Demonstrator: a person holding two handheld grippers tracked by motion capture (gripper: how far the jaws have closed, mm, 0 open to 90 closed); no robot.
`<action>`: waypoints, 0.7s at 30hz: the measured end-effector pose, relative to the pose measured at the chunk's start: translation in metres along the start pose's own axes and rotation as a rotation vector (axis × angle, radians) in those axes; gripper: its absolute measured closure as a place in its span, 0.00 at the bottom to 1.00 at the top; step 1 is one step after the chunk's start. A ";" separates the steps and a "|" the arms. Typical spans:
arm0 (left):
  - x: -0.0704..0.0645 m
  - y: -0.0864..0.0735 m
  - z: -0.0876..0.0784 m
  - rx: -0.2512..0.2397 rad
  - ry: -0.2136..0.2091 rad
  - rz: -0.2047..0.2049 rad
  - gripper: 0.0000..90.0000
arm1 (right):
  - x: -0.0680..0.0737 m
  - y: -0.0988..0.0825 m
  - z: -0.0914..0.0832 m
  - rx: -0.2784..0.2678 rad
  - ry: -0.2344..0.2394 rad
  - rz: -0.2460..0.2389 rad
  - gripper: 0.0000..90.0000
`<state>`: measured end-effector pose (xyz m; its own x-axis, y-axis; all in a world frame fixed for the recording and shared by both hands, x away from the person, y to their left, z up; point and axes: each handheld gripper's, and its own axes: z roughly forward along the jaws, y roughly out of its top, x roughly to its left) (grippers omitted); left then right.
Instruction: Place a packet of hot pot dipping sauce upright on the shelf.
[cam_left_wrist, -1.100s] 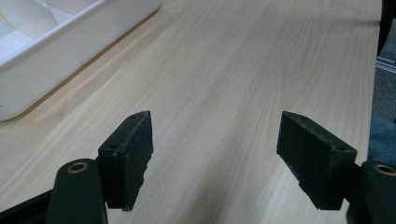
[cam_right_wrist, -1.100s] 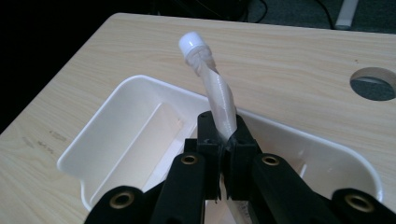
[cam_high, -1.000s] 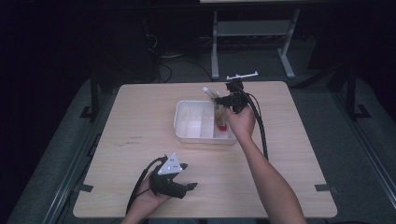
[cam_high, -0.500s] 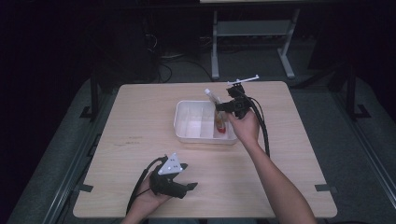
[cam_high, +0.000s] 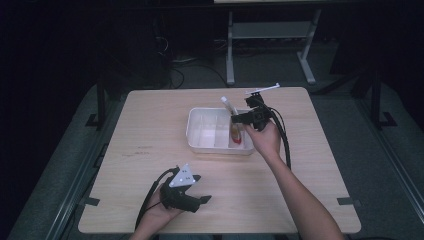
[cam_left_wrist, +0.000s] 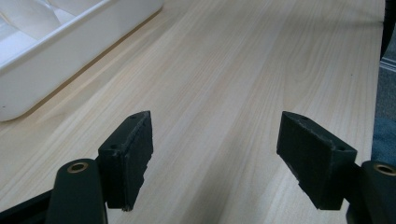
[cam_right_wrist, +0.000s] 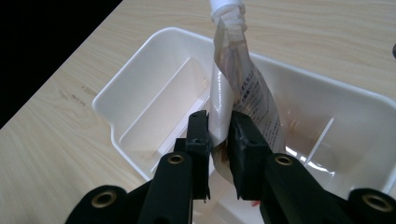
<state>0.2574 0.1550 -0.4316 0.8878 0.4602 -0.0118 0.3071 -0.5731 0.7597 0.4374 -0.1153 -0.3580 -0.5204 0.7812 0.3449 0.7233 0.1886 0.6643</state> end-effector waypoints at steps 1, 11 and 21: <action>0.000 0.000 0.000 0.000 0.000 0.000 0.29 | 0.000 0.000 0.000 0.001 0.001 0.001 0.86; 0.000 0.000 0.000 -0.002 0.003 0.001 0.29 | -0.001 -0.006 -0.004 0.004 0.011 -0.014 0.91; 0.000 0.000 0.000 -0.002 0.005 0.003 0.29 | 0.001 -0.010 -0.005 0.007 0.023 -0.014 0.91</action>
<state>0.2579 0.1551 -0.4317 0.8871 0.4614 -0.0062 0.3034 -0.5731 0.7613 0.4272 -0.1193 -0.3608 -0.5410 0.7643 0.3509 0.7191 0.2040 0.6643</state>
